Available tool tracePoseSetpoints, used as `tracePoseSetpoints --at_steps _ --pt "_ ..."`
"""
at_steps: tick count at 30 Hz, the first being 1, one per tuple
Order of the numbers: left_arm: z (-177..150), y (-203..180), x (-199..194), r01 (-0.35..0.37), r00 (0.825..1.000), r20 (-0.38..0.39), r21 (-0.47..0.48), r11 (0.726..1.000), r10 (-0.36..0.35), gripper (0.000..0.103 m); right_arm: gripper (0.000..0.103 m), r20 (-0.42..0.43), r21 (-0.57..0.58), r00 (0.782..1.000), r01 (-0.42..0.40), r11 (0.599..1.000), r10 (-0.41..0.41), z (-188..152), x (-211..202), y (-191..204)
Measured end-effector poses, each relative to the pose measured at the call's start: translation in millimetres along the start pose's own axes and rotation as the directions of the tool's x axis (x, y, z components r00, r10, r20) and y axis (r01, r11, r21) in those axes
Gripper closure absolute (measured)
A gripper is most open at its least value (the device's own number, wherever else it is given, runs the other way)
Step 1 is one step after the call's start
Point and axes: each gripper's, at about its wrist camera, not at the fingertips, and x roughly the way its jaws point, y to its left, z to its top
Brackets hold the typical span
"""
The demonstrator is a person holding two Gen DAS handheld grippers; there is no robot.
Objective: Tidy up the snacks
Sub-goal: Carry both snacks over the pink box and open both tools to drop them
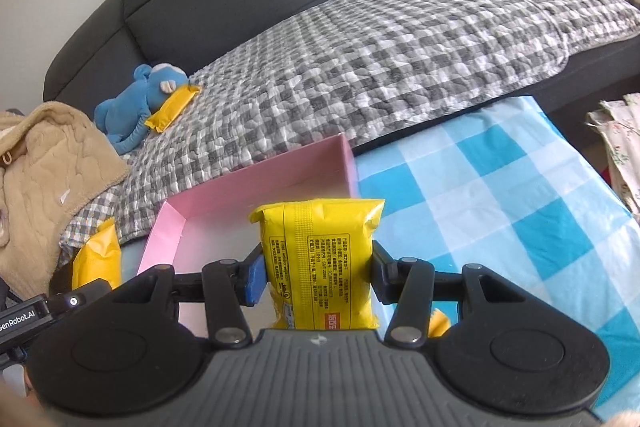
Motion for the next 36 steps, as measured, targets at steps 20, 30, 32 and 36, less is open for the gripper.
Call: tracePoseSetpoints --at_steps 20,30,32,36 --pt "12 5 -22 -0.033 0.999 0.026 -0.034 0.999 0.034 0.048 0.027 0.126 -0.022 0.992 -0.018 1.0 0.02 16 -39 16" --pt "-1 2 -60 -0.044 0.998 -0.038 -0.11 0.993 0.04 0.029 0.0 0.212 -0.15 0.977 0.046 0.988 -0.013 11 -87 20" --pt "-8 4 -67 -0.041 0.998 -0.062 -0.133 0.99 0.033 0.028 0.0 0.199 -0.137 0.98 0.051 0.989 -0.023 7 -92 13" --pt "-24 11 -82 -0.066 0.994 -0.102 -0.18 0.981 0.048 0.025 0.0 0.234 -0.207 0.969 0.132 0.969 -0.082 -4 -105 16"
